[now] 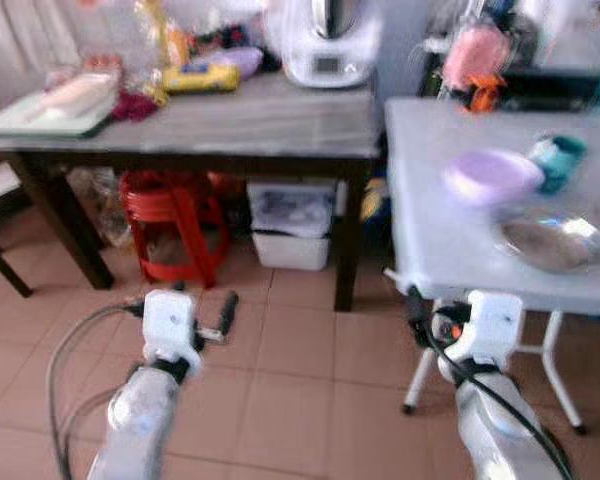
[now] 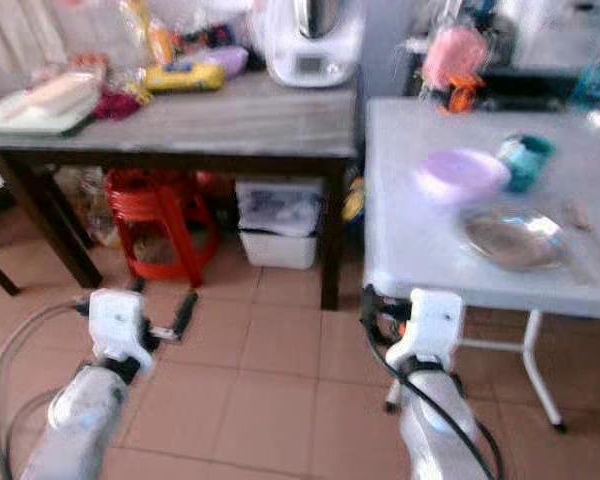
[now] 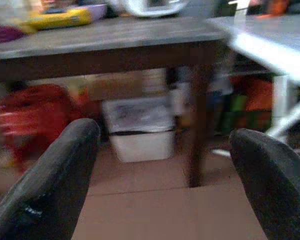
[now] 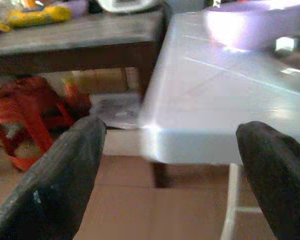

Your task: Setting the table

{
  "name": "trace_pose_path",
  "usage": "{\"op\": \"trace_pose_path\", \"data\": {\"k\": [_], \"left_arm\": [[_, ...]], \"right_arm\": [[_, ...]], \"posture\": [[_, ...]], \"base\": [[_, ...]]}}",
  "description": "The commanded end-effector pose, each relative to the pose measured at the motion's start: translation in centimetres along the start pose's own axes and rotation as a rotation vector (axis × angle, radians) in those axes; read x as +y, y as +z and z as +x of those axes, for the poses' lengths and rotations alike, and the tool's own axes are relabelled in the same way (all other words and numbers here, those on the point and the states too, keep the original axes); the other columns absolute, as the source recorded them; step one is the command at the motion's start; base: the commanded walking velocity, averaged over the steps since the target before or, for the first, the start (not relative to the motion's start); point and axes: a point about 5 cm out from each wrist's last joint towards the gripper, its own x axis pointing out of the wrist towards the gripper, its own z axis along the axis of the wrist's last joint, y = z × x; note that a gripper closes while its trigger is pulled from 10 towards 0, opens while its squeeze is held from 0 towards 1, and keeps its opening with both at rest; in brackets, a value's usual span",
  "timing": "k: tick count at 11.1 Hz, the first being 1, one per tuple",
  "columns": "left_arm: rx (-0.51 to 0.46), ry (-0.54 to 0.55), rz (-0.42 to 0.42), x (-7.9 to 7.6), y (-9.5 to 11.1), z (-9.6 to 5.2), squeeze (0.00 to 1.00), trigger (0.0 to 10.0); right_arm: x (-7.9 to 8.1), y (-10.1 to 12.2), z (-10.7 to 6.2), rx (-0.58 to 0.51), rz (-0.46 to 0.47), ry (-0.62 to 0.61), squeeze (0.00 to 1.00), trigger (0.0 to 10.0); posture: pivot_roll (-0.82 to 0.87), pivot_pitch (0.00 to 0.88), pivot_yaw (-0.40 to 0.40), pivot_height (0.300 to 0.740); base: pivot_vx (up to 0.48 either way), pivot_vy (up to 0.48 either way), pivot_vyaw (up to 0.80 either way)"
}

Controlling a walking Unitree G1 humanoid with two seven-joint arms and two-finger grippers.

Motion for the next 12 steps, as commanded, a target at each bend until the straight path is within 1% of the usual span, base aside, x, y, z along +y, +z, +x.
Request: {"op": "trace_pose_path", "data": {"k": [1,7,9,12], "left_arm": [[-0.006,0.004,0.024,0.56,0.44,0.06,0.00,10.0],[-0.007,-0.005,0.027,0.35,0.66,0.22,0.00,10.0],[-0.025,-0.004,0.003,0.24,0.90,0.33,0.00,10.0],[-0.034,-0.038,-0.023,0.02,1.25,0.50,0.00,10.0]], "right_arm": [[0.17,0.30,0.12,-0.011,0.011,-0.002,0.00,10.0],[0.00,0.49,0.20,-0.017,0.010,-0.009,0.00,10.0],[-0.12,0.49,0.18,-0.017,0.005,-0.011,0.00,10.0],[-0.14,0.76,0.32,-0.030,-0.018,-0.006,0.00,10.0]], "posture": [[-0.01,0.000,0.058,0.740],[-0.02,0.000,0.060,0.740],[-0.02,0.000,0.058,0.740],[-0.02,0.000,0.055,0.740]], "base": [[0.000,-0.480,0.00],[0.000,-0.480,0.00],[0.000,0.000,0.00],[0.000,0.000,0.00]]}}
